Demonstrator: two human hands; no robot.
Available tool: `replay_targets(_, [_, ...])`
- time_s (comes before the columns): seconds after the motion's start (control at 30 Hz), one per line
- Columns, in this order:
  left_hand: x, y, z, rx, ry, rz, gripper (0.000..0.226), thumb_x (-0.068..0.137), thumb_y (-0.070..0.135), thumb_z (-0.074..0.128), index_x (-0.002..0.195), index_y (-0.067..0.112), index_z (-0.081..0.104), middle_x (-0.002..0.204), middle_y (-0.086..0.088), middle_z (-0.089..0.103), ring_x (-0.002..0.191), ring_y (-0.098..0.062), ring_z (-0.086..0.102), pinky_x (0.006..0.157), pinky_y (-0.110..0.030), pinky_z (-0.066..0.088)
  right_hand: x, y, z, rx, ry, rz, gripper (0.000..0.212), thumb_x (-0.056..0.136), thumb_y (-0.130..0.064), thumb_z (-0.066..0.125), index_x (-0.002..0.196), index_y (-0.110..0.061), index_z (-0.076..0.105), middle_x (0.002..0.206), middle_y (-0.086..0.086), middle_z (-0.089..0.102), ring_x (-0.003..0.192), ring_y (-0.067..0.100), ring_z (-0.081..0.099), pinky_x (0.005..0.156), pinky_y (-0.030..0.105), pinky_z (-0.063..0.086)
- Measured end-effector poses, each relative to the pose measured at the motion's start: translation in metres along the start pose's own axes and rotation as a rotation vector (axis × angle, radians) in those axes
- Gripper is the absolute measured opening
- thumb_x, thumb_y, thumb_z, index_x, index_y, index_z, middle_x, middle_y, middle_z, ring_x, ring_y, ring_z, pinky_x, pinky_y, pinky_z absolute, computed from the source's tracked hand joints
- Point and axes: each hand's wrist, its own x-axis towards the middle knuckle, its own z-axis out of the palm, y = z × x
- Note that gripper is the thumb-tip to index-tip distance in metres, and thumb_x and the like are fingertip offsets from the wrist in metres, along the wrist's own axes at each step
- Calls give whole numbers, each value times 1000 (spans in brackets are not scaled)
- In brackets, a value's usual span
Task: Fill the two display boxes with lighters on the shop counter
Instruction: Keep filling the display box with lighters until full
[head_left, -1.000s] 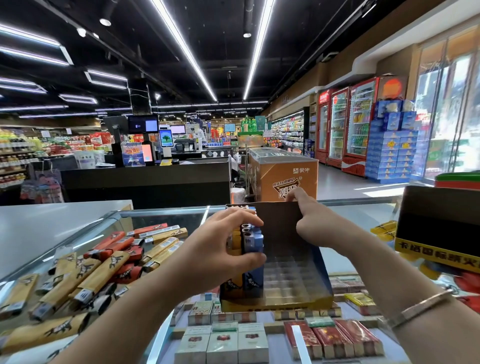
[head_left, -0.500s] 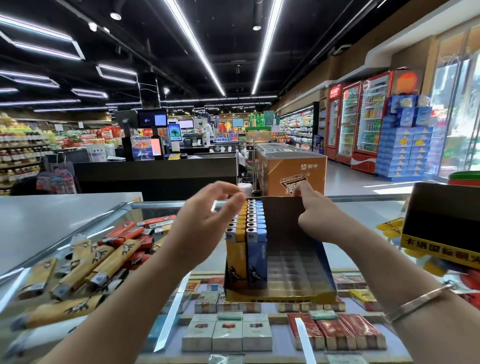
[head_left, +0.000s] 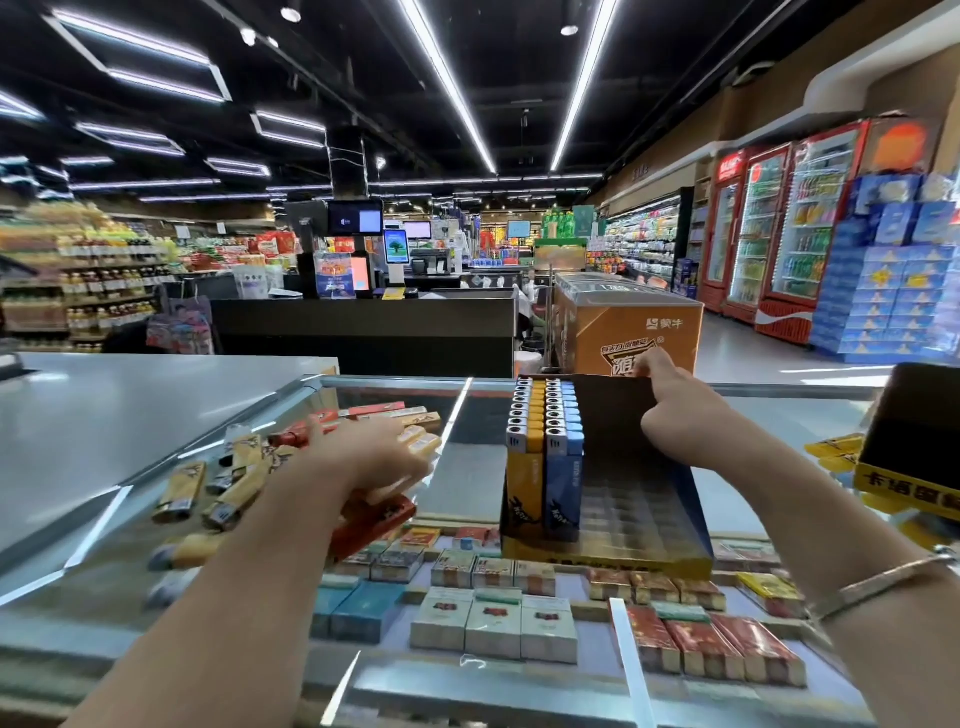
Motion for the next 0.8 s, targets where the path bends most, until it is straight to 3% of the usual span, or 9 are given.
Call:
replay_targets(0.1, [9, 10, 13, 141, 129, 31, 44, 80, 63, 48, 102, 24, 53, 89, 2, 58, 86, -15, 49, 109, -51, 18, 0, -1, 0, -1, -5, 1, 51, 82, 2, 41, 127, -17, 29, 107, 9, 40, 101, 29, 46, 89, 43, 42])
replay_targets(0.17, [11, 15, 15, 180, 157, 74, 41, 79, 61, 48, 99, 25, 52, 82, 4, 55, 79, -13, 49, 103, -48, 29, -1, -1, 0, 1, -2, 0, 48, 82, 2, 42, 125, -17, 30, 109, 11, 43, 102, 30, 47, 90, 46, 43])
replay_targets(0.23, [12, 16, 16, 81, 136, 108, 41, 76, 57, 53, 99, 23, 53, 82, 1, 56, 76, -15, 53, 81, -35, 48, -1, -1, 0, 4, 2, -1, 46, 82, 2, 41, 122, -16, 30, 109, 12, 44, 102, 31, 48, 91, 47, 43])
replay_targets(0.33, [14, 22, 19, -36, 153, 176, 27, 78, 43, 59, 94, 23, 53, 83, 0, 57, 75, -14, 56, 59, -25, 44, 0, 1, 1, 7, 8, -11, 42, 81, 2, 42, 117, -17, 32, 108, 12, 45, 99, 31, 49, 87, 44, 44])
replay_targets(0.5, [10, 29, 22, -99, 224, 290, 12, 84, 32, 59, 88, 25, 50, 79, 3, 55, 70, -9, 54, 53, -20, 37, 2, 3, 1, 23, 16, -35, 34, 80, 3, 43, 106, -18, 34, 98, 9, 45, 88, 28, 48, 75, 37, 41])
replay_targets(0.67, [-1, 24, 4, -248, 401, 356, 19, 87, 31, 55, 100, 22, 44, 78, 3, 54, 69, -10, 56, 58, -26, 48, 4, 5, 1, 31, 17, -45, 35, 80, 3, 44, 106, -19, 34, 97, 7, 45, 88, 25, 48, 73, 34, 38])
replay_targets(0.73, [-6, 21, -7, -265, 484, 350, 24, 85, 28, 57, 101, 22, 41, 78, 4, 51, 69, -10, 53, 56, -24, 42, 4, 5, 1, 34, 15, -48, 35, 80, 3, 44, 105, -19, 34, 98, 7, 45, 89, 25, 48, 74, 34, 37])
replay_targets(0.8, [-11, 20, -14, -233, 423, 264, 23, 83, 24, 60, 100, 18, 45, 80, 1, 52, 71, -12, 53, 58, -24, 43, 4, 5, 1, 36, 10, -48, 34, 81, 2, 44, 105, -19, 34, 99, 7, 45, 89, 25, 47, 74, 33, 36])
